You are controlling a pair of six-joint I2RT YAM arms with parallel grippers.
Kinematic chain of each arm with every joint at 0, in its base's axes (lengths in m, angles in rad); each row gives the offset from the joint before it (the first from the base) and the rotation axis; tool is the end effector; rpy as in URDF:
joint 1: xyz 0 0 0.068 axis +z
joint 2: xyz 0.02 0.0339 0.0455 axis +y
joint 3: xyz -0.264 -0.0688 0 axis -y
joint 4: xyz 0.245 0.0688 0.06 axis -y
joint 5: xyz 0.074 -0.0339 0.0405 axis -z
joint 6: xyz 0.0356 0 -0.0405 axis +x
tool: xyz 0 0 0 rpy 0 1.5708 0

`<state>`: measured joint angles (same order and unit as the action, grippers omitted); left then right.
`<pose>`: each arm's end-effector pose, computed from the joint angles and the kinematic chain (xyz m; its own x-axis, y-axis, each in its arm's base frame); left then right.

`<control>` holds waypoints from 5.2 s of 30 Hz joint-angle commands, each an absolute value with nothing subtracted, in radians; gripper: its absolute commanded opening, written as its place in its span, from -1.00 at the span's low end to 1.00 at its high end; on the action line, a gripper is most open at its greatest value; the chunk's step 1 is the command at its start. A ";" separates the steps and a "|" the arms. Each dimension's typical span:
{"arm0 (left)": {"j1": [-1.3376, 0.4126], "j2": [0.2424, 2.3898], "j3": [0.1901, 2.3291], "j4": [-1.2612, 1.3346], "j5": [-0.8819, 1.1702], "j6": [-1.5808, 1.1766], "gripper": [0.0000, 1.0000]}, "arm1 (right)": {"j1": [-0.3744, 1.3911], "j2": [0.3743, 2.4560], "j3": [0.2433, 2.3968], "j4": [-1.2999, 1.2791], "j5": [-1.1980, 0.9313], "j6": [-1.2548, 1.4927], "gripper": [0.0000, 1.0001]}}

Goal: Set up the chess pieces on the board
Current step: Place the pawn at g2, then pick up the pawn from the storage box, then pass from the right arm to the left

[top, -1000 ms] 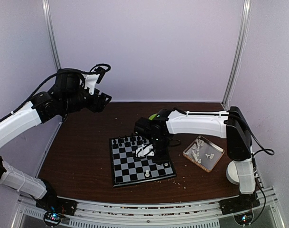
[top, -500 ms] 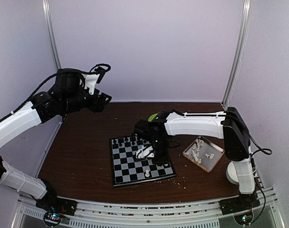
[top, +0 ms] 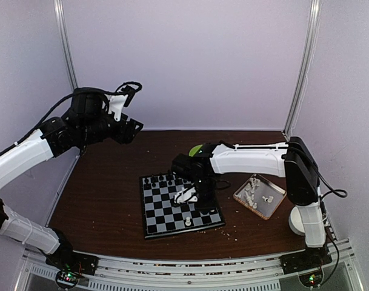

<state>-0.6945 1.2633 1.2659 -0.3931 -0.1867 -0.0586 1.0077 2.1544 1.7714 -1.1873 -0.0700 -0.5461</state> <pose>0.2238 -0.1778 0.3843 -0.3211 0.1925 -0.9273 0.4790 0.8777 0.0164 0.2195 0.3524 0.1884 -0.0181 -0.9992 -0.0367 -0.9981 0.0159 0.0595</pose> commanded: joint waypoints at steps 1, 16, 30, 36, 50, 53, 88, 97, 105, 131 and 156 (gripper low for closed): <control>-0.687 1.275 1.275 -0.363 -0.161 -0.064 0.30 | 0.987 1.979 1.708 -1.188 -0.054 -0.540 -0.53; -0.689 1.343 1.310 -0.404 -0.081 -0.077 0.29 | 0.547 1.540 1.195 -1.013 -0.090 -0.490 -0.53; -0.689 1.358 1.318 -0.414 -0.072 -0.078 0.29 | 0.463 1.608 1.093 -0.950 0.007 -0.459 -0.52; -0.689 1.359 1.319 -0.417 -0.072 -0.076 0.29 | 0.412 1.611 1.080 -0.943 0.001 -0.473 -0.50; -0.689 1.374 1.322 -0.420 -0.062 -0.078 0.29 | 0.369 1.672 1.057 -0.911 -0.062 -0.489 -0.41; -0.689 1.377 1.322 -0.421 -0.061 -0.079 0.29 | 0.369 1.702 1.072 -0.911 -0.067 -0.488 -0.34; -0.689 1.399 1.333 -0.434 -0.057 -0.075 0.29 | 0.368 1.811 1.107 -0.906 0.003 -0.442 -0.42; -0.689 1.399 1.335 -0.437 -0.055 -0.074 0.29 | 0.368 1.820 1.109 -0.913 -0.005 -0.442 -0.66; -0.689 1.405 1.336 -0.439 -0.052 -0.074 0.28 | 0.368 1.780 1.129 -0.916 -0.035 -0.448 -0.81; -0.897 1.769 1.471 -0.110 0.522 -0.570 0.05 | 0.448 1.264 1.129 -0.934 -0.690 -0.566 -0.81; -1.007 2.027 1.617 0.136 0.709 -0.815 -0.20 | 0.567 1.237 1.165 -0.895 -0.634 -0.548 -0.80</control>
<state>-1.0016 2.0193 1.5955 0.0708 0.6693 -0.7933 0.5617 1.2415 1.1355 -0.9108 -0.6521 -0.5526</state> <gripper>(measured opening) 0.399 0.128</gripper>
